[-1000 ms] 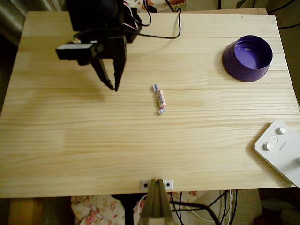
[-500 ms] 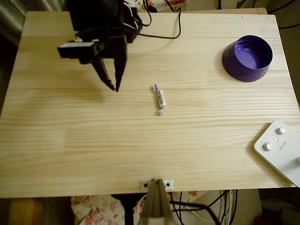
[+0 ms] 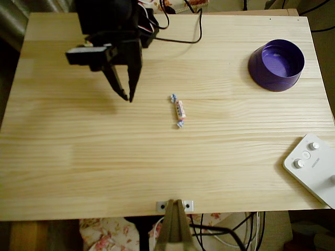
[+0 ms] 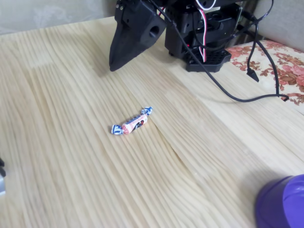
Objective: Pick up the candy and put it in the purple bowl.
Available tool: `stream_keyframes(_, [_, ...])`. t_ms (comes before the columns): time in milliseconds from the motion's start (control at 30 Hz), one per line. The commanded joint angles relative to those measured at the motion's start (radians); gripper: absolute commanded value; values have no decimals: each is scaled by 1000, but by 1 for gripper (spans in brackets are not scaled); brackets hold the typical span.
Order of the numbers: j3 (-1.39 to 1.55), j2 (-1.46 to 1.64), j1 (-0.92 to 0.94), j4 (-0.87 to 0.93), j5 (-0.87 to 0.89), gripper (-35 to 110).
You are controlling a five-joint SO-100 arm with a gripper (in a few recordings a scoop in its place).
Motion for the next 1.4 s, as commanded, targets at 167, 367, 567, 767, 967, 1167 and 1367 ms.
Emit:
stream_keyframes(167, [-8,15,11,2,9,2])
stream_keyframes(367, [-32,15,-25,31,80,2])
stream_keyframes(567, [-218,-58,-115,155,176,5])
stream_keyframes(767, [-347,-256,-255,170,267,12])
stream_keyframes(967, [-439,-551,-466,-2,353,17])
stream_keyframes(1167, [-551,-825,-581,-97,396,26])
stream_keyframes(1367, [-649,-1068,-653,-198,407,26])
